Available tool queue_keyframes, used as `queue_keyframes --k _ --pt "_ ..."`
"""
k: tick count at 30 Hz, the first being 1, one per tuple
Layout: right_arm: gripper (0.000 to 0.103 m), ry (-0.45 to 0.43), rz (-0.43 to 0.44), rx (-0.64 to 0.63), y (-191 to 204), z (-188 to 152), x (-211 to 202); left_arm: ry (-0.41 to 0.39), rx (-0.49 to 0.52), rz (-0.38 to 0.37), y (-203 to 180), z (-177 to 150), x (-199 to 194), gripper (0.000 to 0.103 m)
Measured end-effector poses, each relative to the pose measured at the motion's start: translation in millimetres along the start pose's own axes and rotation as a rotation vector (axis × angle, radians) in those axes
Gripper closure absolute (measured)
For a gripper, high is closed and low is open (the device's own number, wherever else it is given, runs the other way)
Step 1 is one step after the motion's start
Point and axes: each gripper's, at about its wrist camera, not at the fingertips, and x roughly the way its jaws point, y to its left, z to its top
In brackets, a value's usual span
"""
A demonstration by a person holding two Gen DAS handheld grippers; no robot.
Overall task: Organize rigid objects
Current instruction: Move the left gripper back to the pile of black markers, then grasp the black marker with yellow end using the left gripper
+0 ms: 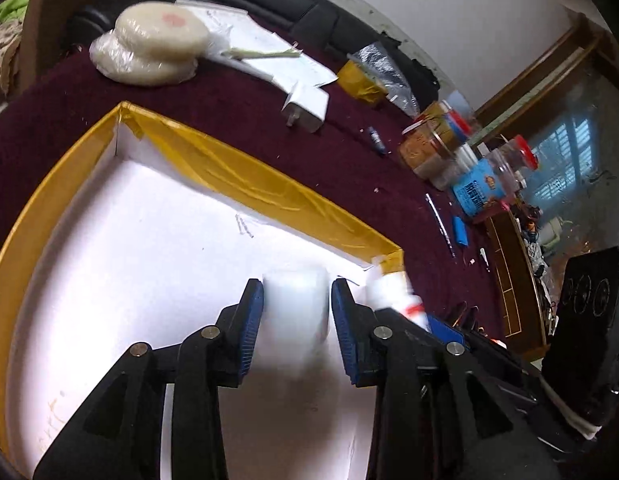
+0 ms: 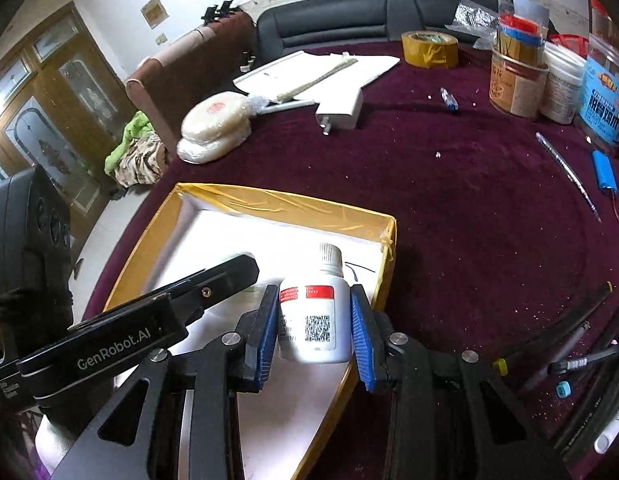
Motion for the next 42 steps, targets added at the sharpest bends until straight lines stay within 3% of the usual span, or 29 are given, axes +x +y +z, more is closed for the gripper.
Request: queue_keyframes --k 3,7,10,12,13,14,15,17,19,23,26,29,31,37,38,40,41,42 --pt "0.072 -0.004 0.018 0.03 -8 3 -2 0.019 -0.028 0.006 5 -2 6 0.064" --pt "0.068 -0.057 0.009 0.008 -12 2 -26 0.014 -0.035 0.003 4 -3 1 0.063" --pt "0.068 -0.164 -0.021 -0.022 -20 -11 -67 -0.013 -0.017 0.001 -5 -6 -14 0.056" --pt "0.065 -0.283 -0.084 -0.029 -29 -27 -104 -0.044 0.023 0.003 -18 -12 -28 0.041" --pt "0.048 -0.361 -0.134 -0.028 -37 -39 -126 -0.057 0.045 -0.002 -26 -15 -33 0.04" --pt "0.019 -0.426 -0.183 -0.02 -45 -49 -143 -0.074 0.079 -0.008 -39 -19 -40 0.039" --pt "0.007 -0.492 -0.233 -0.002 -55 -60 -158 -0.086 0.102 -0.009 -48 -22 -44 0.039" --pt "0.001 -0.597 -0.32 0.062 -86 -80 -181 -0.102 0.165 -0.01 -71 -29 -48 0.039" --pt "0.001 -0.549 -0.389 0.15 -129 -87 -187 -0.085 0.238 -0.018 -97 -37 -42 0.039" --pt "0.002 -0.513 -0.397 0.323 -199 -109 -186 -0.007 0.337 -0.03 -139 -56 -13 0.039" --pt "0.002 -0.512 -0.394 0.398 -233 -130 -181 0.049 0.401 0.009 -162 -71 15 0.039" --pt "0.002 -0.521 -0.412 0.429 -250 -142 -174 0.088 0.467 0.079 -178 -83 42 0.039" --pt "0.002 -0.509 -0.379 0.461 -254 -141 -175 0.098 0.492 0.126 -187 -84 57 0.039" --pt "0.002 -0.478 -0.337 0.474 -265 -142 -167 0.111 0.605 0.198 -219 -80 110 0.038" --pt "0.002 -0.479 -0.335 0.475 -265 -145 -166 0.127 0.631 0.212 -222 -82 119 0.039" --pt "0.002 -0.471 -0.332 0.482 -266 -145 -164 0.172 0.668 0.234 -223 -91 135 0.058" --pt "0.002 -0.463 -0.329 0.488 -267 -145 -163 0.138 0.677 0.226 -224 -94 132 0.075" --pt "0.002 -0.455 -0.326 0.494 -268 -146 -161 0.146 0.689 0.219 -224 -97 130 0.083"
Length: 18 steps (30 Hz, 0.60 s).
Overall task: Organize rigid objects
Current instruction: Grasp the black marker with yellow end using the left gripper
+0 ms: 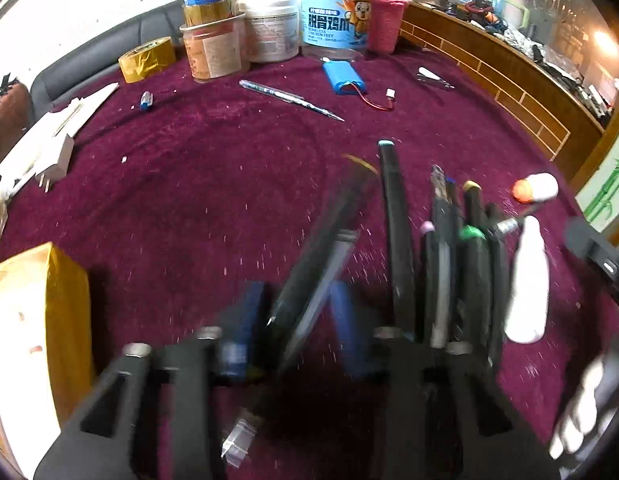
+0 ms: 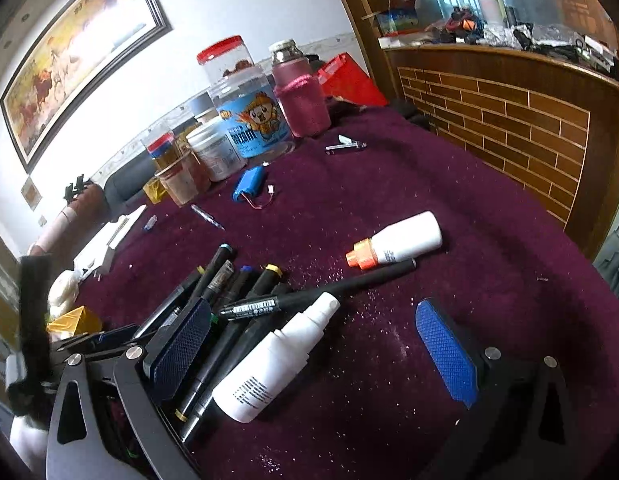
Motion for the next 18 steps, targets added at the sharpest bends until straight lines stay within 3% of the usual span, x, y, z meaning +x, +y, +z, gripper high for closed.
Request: queue_keyframes --k 3,11,15,18 --pt "0.002 0.017 -0.001 0.018 -4 -1 2 0.011 -0.017 -0.038 5 -11 -14 0.09" --pt "0.002 0.037 0.0 0.029 -6 -3 4 0.061 -0.103 -0.198 11 -74 -60 0.089" --pt "0.002 0.047 0.002 0.024 -4 -3 6 0.039 -0.183 -0.277 20 -84 -76 0.086" --pt "0.002 0.051 -0.001 0.026 -4 -3 6 0.021 -0.188 -0.23 22 -74 -72 0.086"
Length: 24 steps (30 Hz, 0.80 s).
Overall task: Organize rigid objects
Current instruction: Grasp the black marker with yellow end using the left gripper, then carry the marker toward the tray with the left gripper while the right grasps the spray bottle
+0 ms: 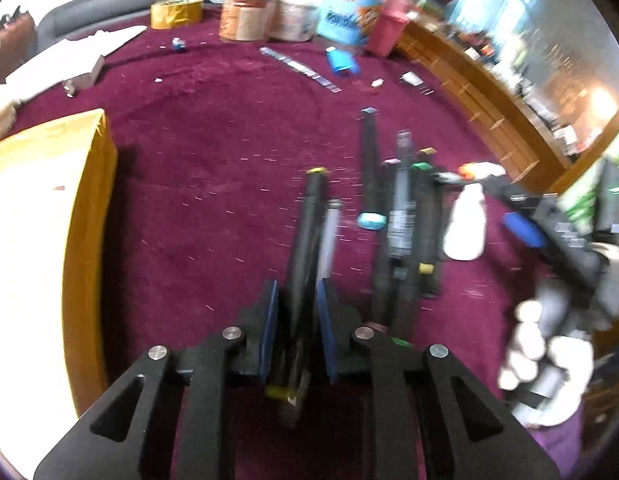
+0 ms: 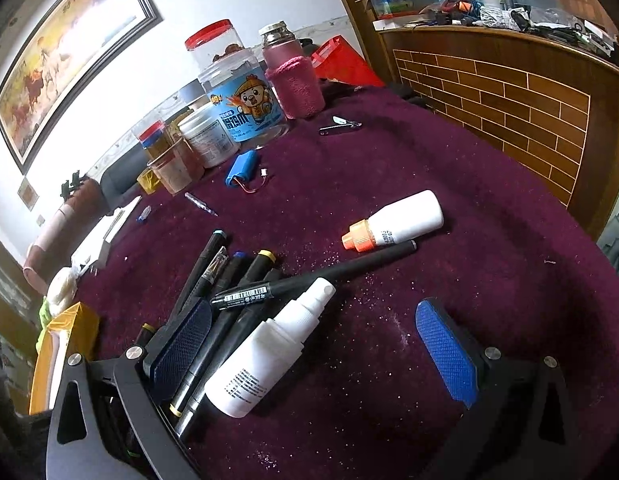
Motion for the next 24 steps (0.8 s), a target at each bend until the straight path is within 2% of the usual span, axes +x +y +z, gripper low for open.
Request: queue_keyframes --k 4,5,8,14,17,19,22,24 --pt "0.002 0.005 0.0 0.002 0 0 1 -0.009 0.023 0.117 1 11 16 0.086" --pt "0.002 0.007 0.002 0.001 1 0 1 -0.004 0.006 0.122 4 11 17 0.086" --pt "0.002 0.016 0.005 -0.003 2 0 3 -0.006 -0.067 0.057 17 12 13 0.086" --pt "0.002 0.022 0.007 -0.003 3 1 4 -0.009 -0.038 0.111 14 17 17 0.086" --pt "0.002 0.026 0.007 -0.001 4 1 6 -0.021 0.01 0.179 4 23 25 0.08" --pt "0.002 0.027 0.006 -0.001 4 0 6 -0.034 0.074 0.248 -5 24 31 0.081" --pt "0.002 0.03 0.006 0.004 3 0 6 -0.078 0.167 0.329 -20 21 38 0.09" --pt "0.002 0.033 0.009 0.011 1 0 7 -0.093 0.187 0.32 -20 18 36 0.091"
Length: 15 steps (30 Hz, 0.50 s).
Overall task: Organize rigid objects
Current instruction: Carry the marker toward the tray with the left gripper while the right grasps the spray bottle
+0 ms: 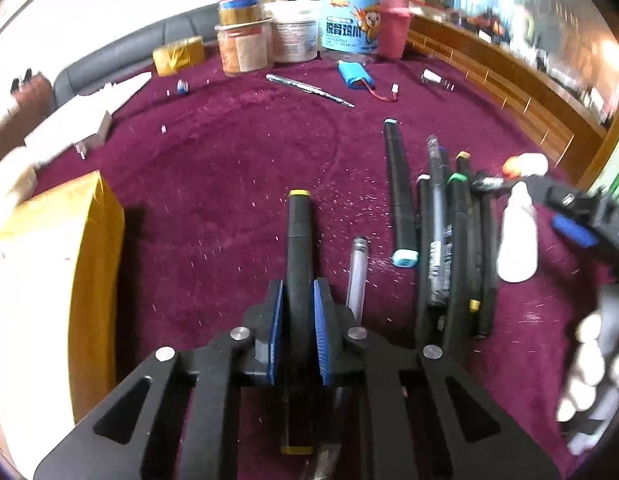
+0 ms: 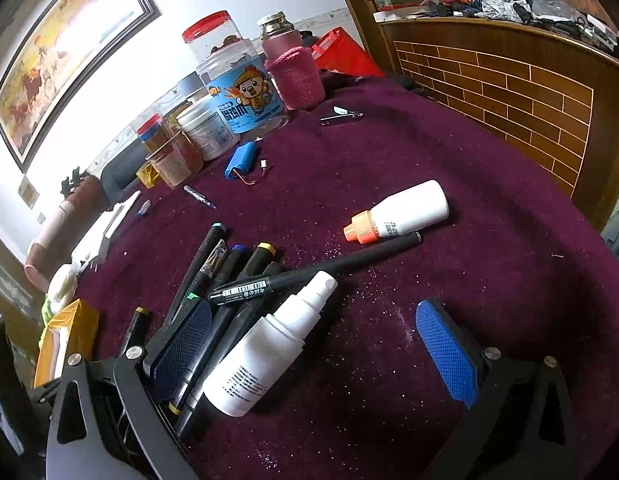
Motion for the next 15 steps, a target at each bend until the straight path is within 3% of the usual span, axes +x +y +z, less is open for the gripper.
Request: queue_keyframes --k 5,11,15 --pt "0.002 0.008 0.007 0.022 -5 0 1 -0.011 -0.13 -0.168 25 -7 -12 0.091" --pt "0.002 0.012 0.009 0.048 -10 1 1 -0.106 -0.269 -0.349 51 -25 -58 0.091" --pt "0.002 0.018 0.022 0.077 -16 3 1 -0.187 -0.322 -0.415 66 -38 -94 0.091"
